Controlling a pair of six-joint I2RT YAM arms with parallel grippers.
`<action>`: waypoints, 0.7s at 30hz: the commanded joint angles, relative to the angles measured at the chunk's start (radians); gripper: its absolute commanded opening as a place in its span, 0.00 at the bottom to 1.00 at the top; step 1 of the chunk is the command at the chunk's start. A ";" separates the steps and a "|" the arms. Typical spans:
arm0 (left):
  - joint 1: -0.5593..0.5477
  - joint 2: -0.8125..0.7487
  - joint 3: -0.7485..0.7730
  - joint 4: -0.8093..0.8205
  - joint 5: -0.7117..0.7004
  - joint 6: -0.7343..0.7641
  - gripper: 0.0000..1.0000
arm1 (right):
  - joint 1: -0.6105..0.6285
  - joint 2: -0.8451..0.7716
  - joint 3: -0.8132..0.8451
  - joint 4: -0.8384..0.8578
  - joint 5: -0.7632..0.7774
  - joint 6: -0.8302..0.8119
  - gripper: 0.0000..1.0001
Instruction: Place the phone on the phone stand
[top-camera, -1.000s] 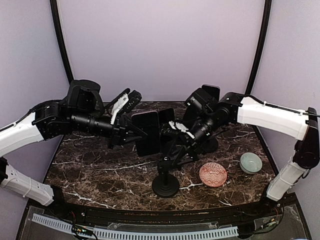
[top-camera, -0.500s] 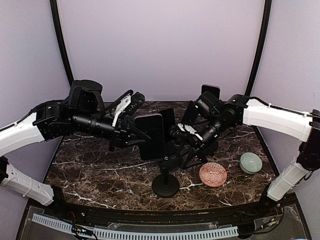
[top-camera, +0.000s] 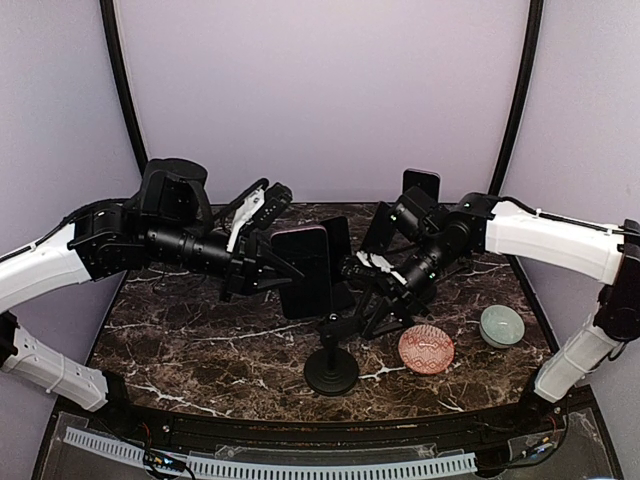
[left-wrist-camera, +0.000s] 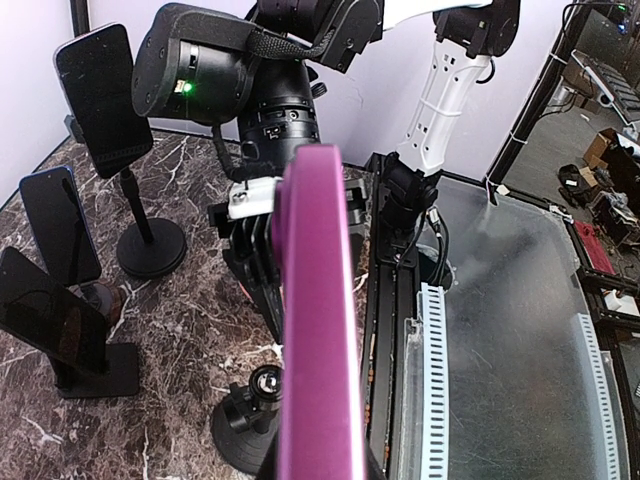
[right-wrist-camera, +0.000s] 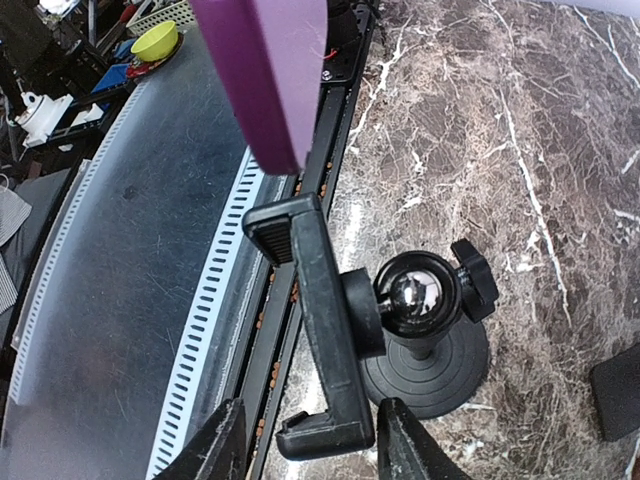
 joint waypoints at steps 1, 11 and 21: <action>0.001 -0.036 0.032 0.062 0.006 -0.002 0.00 | -0.001 -0.012 -0.019 0.045 -0.016 0.008 0.43; 0.001 -0.034 0.032 0.067 0.006 -0.009 0.00 | -0.001 0.004 -0.014 0.052 -0.029 0.006 0.28; -0.009 -0.027 0.050 0.134 0.063 -0.050 0.00 | 0.000 -0.010 -0.023 0.047 -0.026 0.003 0.01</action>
